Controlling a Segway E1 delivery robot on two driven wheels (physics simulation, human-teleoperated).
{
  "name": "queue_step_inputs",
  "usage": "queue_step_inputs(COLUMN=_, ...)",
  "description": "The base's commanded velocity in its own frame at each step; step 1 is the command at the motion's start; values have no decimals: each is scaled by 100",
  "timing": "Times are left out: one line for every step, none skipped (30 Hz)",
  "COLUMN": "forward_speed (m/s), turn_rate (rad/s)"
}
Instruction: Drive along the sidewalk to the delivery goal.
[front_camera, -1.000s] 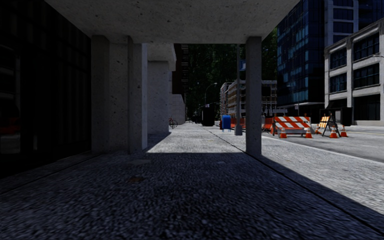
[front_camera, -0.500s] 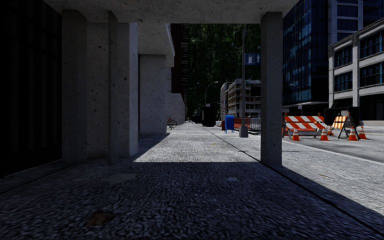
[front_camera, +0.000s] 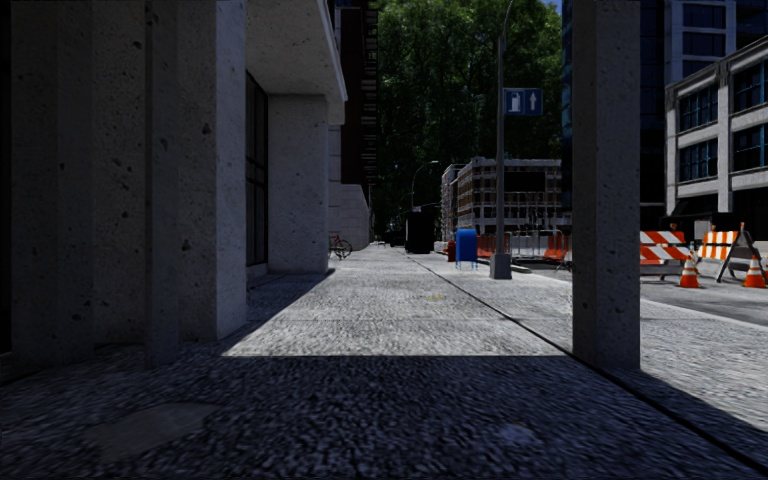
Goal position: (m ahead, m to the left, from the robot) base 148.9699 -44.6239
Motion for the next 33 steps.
queue_step_inputs(forward_speed=200, turn_rate=0)
queue_step_inputs(forward_speed=200, turn_rate=0)
queue_step_inputs(forward_speed=200, turn_rate=0)
queue_step_inputs(forward_speed=200, turn_rate=0)
queue_step_inputs(forward_speed=200, turn_rate=0)
queue_step_inputs(forward_speed=200, turn_rate=0)
queue_step_inputs(forward_speed=200, turn_rate=0)
queue_step_inputs(forward_speed=200, turn_rate=0)
queue_step_inputs(forward_speed=200, turn_rate=0)
queue_step_inputs(forward_speed=200, turn_rate=0)
queue_step_inputs(forward_speed=200, turn_rate=0)
queue_step_inputs(forward_speed=200, turn_rate=0)
queue_step_inputs(forward_speed=200, turn_rate=0)
queue_step_inputs(forward_speed=200, turn_rate=0)
queue_step_inputs(forward_speed=200, turn_rate=0)
queue_step_inputs(forward_speed=200, turn_rate=0)
queue_step_inputs(forward_speed=200, turn_rate=0)
queue_step_inputs(forward_speed=200, turn_rate=0)
queue_step_inputs(forward_speed=200, turn_rate=0)
queue_step_inputs(forward_speed=200, turn_rate=0)
queue_step_inputs(forward_speed=200, turn_rate=0)
queue_step_inputs(forward_speed=200, turn_rate=0)
queue_step_inputs(forward_speed=200, turn_rate=0)
queue_step_inputs(forward_speed=200, turn_rate=0)
queue_step_inputs(forward_speed=200, turn_rate=0)
queue_step_inputs(forward_speed=200, turn_rate=0)
queue_step_inputs(forward_speed=200, turn_rate=0)
queue_step_inputs(forward_speed=200, turn_rate=0)
queue_step_inputs(forward_speed=200, turn_rate=0)
queue_step_inputs(forward_speed=200, turn_rate=0)
queue_step_inputs(forward_speed=200, turn_rate=0)
queue_step_inputs(forward_speed=200, turn_rate=0)
queue_step_inputs(forward_speed=200, turn_rate=0)
